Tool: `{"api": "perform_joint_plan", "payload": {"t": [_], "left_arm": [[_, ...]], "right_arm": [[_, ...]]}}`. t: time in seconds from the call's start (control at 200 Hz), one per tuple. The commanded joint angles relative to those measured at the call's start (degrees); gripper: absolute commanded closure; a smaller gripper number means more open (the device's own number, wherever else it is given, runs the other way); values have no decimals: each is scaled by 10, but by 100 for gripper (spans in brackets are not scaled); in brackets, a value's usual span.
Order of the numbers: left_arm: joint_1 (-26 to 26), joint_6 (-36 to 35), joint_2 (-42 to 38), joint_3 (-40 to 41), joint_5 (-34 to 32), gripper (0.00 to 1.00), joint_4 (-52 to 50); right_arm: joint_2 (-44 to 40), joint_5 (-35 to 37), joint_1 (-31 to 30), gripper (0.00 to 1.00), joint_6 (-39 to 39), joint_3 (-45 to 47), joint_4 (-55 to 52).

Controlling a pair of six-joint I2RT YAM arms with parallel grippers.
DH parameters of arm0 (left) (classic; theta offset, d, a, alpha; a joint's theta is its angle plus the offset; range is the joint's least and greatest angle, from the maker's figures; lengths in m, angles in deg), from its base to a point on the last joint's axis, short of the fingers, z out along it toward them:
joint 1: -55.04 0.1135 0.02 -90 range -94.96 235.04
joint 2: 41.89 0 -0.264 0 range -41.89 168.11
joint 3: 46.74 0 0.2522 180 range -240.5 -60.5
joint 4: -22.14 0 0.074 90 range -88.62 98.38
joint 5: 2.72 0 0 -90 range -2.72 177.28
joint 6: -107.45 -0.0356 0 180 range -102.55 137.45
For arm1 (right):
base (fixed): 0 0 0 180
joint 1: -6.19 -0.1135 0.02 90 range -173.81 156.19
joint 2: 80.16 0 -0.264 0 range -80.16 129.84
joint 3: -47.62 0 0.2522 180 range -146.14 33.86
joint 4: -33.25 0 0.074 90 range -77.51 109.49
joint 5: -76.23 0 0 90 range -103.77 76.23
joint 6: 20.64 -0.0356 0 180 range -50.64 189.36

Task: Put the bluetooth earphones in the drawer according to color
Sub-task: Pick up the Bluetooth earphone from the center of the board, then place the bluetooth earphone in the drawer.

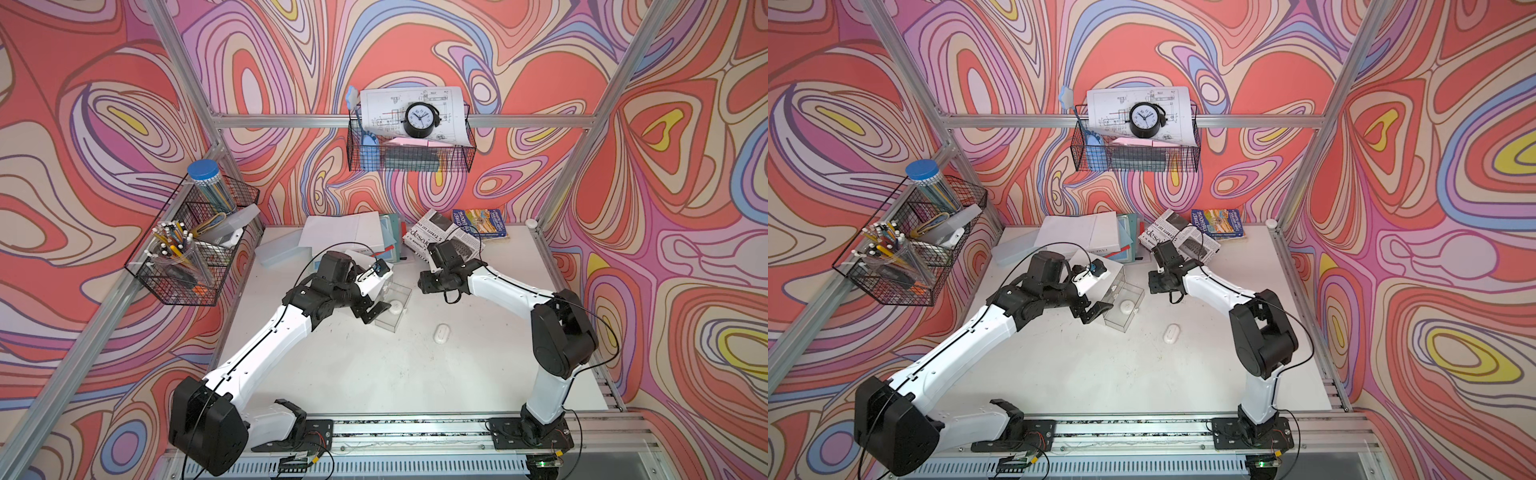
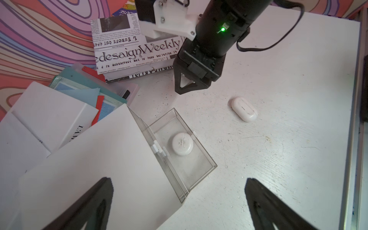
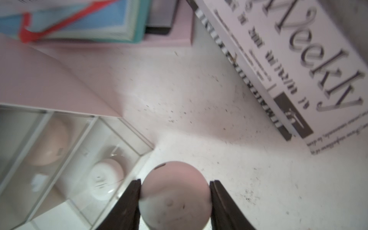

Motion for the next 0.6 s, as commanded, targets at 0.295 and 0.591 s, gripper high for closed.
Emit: {"api": "perform_joint_plan", "payload": {"t": [0.295,0.591], "left_arm": [[43,-10,-9,17,-15,2,0],[65,-8,5,9,2,1,-11]], "right_arm": [[12,-86,-44,100,28,5,64],[52,-119,-58,100,0,-1,78]]}}
